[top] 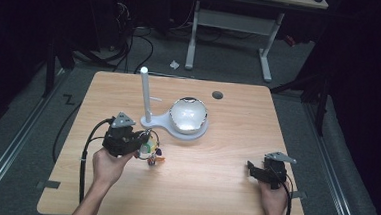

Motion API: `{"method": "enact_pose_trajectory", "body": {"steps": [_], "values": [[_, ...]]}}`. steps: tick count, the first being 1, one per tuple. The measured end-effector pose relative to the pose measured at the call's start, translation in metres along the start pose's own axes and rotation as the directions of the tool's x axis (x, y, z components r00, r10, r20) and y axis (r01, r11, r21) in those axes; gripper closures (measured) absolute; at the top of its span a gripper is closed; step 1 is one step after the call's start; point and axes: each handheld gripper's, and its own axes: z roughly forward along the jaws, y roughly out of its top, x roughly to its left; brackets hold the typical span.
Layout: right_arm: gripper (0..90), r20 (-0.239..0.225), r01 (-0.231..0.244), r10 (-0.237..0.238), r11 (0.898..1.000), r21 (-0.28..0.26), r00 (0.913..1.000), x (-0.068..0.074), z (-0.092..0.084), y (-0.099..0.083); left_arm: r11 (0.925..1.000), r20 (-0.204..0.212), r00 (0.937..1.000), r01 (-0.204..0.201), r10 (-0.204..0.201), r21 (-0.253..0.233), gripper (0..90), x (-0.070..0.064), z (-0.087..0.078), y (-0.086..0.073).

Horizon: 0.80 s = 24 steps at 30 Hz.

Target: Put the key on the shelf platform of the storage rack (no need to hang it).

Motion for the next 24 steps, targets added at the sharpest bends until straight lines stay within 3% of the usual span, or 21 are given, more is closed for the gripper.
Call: {"method": "enact_pose_trajectory", "body": {"steps": [12, 24], "values": [[28.1, -0.001, 0.003, -0.003, 1.0, -0.001, 1.0, 0.0, 0.0, 0.0, 0.9999, 0.033, 0.9994, -0.002, 0.002, -0.017, 77.0, 0.005, 0.001, 0.024], [28.0, -0.002, 0.003, -0.003, 1.0, -0.001, 1.0, 0.0, 0.0, 0.0, 0.996, 0.051, 0.9978, -0.038, 0.042, -0.081, 77.1, 0.001, -0.003, 0.065]]}}
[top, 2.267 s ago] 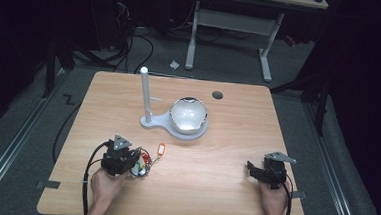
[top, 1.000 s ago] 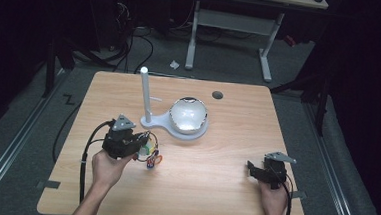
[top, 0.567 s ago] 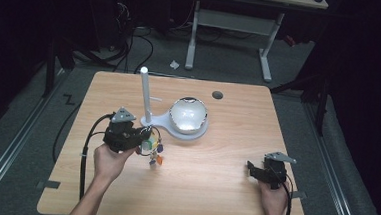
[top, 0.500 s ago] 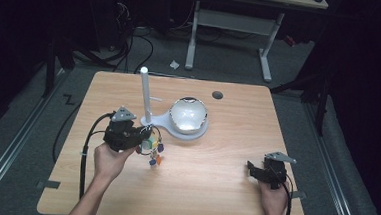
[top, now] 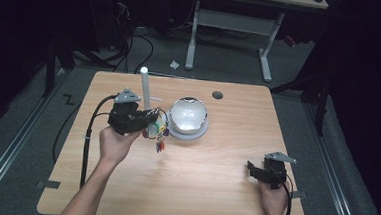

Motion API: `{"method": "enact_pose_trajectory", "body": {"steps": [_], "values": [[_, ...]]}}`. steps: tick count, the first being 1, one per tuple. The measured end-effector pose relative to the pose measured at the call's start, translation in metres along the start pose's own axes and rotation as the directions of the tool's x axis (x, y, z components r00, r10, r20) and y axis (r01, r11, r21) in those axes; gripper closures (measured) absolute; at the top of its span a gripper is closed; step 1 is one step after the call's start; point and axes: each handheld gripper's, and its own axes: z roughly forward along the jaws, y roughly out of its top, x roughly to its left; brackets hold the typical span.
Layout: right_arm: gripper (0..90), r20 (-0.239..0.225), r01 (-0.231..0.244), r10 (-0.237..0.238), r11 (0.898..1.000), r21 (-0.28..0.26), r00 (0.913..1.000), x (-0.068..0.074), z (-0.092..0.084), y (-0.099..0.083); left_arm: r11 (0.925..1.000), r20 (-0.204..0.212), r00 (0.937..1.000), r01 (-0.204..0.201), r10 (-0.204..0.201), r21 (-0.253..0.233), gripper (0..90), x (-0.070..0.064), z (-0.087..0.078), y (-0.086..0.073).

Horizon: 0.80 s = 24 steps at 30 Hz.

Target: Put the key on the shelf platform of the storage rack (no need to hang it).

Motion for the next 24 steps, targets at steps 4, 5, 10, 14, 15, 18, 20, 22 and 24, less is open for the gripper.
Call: {"method": "enact_pose_trajectory", "body": {"steps": [4, 5, 10, 14, 15, 18, 20, 22, 24], "values": [[28.1, 0.0, 0.0, 0.0, 1.0, 0.0, 1.0, 0.0, 0.0, 0.0, 0.9997, 0.006, 0.9997, -0.025, 0.025, -0.005, 77.1, -0.003, 0.002, 0.013], [28.1, 0.0, 0.0, 0.0, 1.0, 0.0, 1.0, 0.0, 0.0, 0.0, 0.9994, 0.004, 0.9994, -0.036, 0.036, -0.004, 77.1, -0.004, 0.003, 0.016], [28.1, -0.001, 0.0, 0.0, 1.0, 0.0, 1.0, 0.0, 0.0, 0.0, 0.9979, 0.028, 0.9979, -0.057, 0.058, -0.031, 77.1, -0.005, 0.008, 0.03], [28.1, 0.0, -0.001, 0.001, 1.0, 0.001, 1.0, 0.0, 0.0, 0.0, 0.9989, 0.025, 0.9989, -0.039, 0.04, -0.026, 77.1, -0.004, 0.011, 0.037], [28.1, 0.0, -0.001, 0.001, 1.0, 0.001, 1.0, 0.0, 0.0, 0.0, 0.9986, 0.021, 0.9987, -0.047, 0.047, -0.023, 77.1, -0.004, 0.014, 0.041], [28.1, 0.0, -0.001, 0.001, 1.0, 0.001, 1.0, 0.0, 0.0, 0.0, 0.9985, 0.015, 0.9987, -0.049, 0.05, -0.025, 77.1, -0.004, 0.017, 0.046], [28.1, 0.0, -0.001, 0.001, 1.0, 0.001, 1.0, 0.0, 0.0, 0.0, 0.9982, 0.013, 0.9985, -0.053, 0.053, -0.026, 77.1, -0.004, 0.021, 0.05], [28.1, 0.0, -0.001, 0.001, 1.0, 0.001, 1.0, 0.0, 0.0, 0.0, 0.9981, 0.017, 0.9985, -0.052, 0.053, -0.033, 77.2, -0.004, 0.025, 0.055], [28.1, 0.0, -0.001, 0.001, 1.0, 0.001, 1.0, 0.0, 0.0, 0.0, 0.998, 0.019, 0.9983, -0.055, 0.055, -0.031, 77.1, -0.004, 0.026, 0.056]]}}
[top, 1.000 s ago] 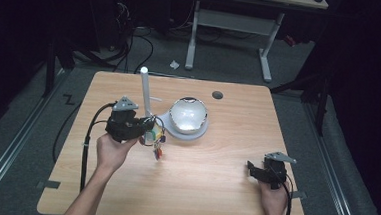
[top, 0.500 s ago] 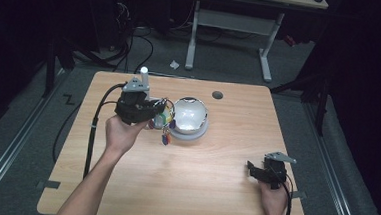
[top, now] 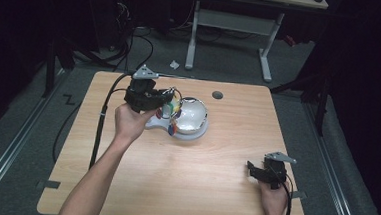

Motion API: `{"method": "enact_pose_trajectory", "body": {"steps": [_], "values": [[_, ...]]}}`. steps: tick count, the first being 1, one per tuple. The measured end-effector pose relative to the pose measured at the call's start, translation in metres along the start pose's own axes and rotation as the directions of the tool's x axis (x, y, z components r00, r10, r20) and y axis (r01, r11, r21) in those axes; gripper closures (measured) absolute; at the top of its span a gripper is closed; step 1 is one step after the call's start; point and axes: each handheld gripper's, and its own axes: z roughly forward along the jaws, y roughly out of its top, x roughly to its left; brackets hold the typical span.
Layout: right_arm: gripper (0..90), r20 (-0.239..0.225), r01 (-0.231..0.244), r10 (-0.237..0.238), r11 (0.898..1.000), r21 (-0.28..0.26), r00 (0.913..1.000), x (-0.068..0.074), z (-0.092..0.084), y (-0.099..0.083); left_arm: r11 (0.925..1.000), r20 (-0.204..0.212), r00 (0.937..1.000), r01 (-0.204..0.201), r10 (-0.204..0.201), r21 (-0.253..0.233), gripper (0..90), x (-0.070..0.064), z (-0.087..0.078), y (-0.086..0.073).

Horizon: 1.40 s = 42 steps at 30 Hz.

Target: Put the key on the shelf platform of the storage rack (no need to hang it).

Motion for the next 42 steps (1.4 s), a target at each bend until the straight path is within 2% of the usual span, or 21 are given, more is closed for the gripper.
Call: {"method": "enact_pose_trajectory", "body": {"steps": [11, 24, 30, 35, 42], "values": [[28.1, -0.001, -0.001, 0.001, 1.0, 0.0, 1.0, 0.0, 0.0, 0.0, 0.9997, 0.002, 0.9997, -0.024, 0.024, 0.005, 77.2, -0.004, 0.021, 0.017], [28.1, -0.003, 0.0, 0.0, 1.0, -0.001, 1.0, 0.0, 0.0, 0.0, 0.9989, -0.003, 0.9991, -0.042, 0.042, 0.021, 77.1, -0.007, 0.047, 0.024], [28.1, -0.003, 0.0, 0.0, 1.0, 0.0, 1.0, 0.0, 0.0, 0.0, 0.9988, 0.0, 0.9992, -0.039, 0.039, 0.028, 77.0, -0.006, 0.057, 0.024], [28.0, -0.004, 0.001, -0.001, 1.0, -0.001, 1.0, -0.001, 0.0, 0.0, 0.9981, -0.006, 0.9989, -0.047, 0.047, 0.041, 77.0, -0.005, 0.069, 0.019], [27.9, -0.005, 0.002, -0.002, 1.0, -0.001, 1.0, -0.001, 0.0, 0.0, 0.9975, -0.013, 0.9992, -0.036, 0.037, 0.062, 77.0, -0.001, 0.083, 0.011]]}}
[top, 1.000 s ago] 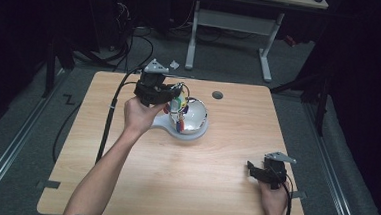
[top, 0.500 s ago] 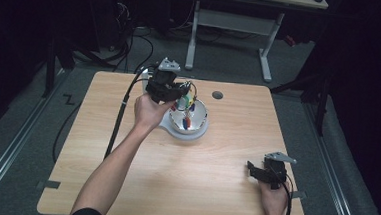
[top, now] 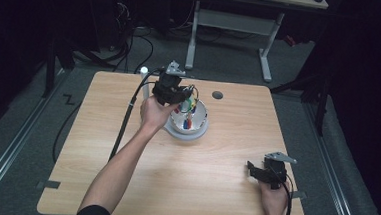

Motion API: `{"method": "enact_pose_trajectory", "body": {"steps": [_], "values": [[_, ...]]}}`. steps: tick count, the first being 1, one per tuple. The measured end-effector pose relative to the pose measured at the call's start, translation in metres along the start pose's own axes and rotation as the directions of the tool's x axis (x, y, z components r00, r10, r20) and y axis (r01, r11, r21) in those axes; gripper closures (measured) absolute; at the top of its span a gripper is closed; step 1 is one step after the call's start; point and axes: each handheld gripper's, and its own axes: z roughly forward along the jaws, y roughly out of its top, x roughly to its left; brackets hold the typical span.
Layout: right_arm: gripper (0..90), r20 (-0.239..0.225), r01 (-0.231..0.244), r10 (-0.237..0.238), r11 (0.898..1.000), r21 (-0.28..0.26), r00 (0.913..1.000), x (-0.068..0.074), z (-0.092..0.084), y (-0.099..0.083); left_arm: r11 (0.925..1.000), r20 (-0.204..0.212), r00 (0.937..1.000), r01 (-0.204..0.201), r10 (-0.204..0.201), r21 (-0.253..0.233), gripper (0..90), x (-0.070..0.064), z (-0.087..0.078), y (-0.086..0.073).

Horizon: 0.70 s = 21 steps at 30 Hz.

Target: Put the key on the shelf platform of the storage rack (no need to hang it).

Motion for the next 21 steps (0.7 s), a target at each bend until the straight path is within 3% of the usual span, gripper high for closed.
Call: {"method": "enact_pose_trajectory", "body": {"steps": [21], "values": [[27.9, 0.002, -0.001, 0.001, 1.0, 0.002, 1.0, 0.001, 0.0, 0.0, 0.9971, -0.006, 0.9997, 0.025, -0.025, 0.072, 76.4, 0.006, 0.038, -0.029]]}}
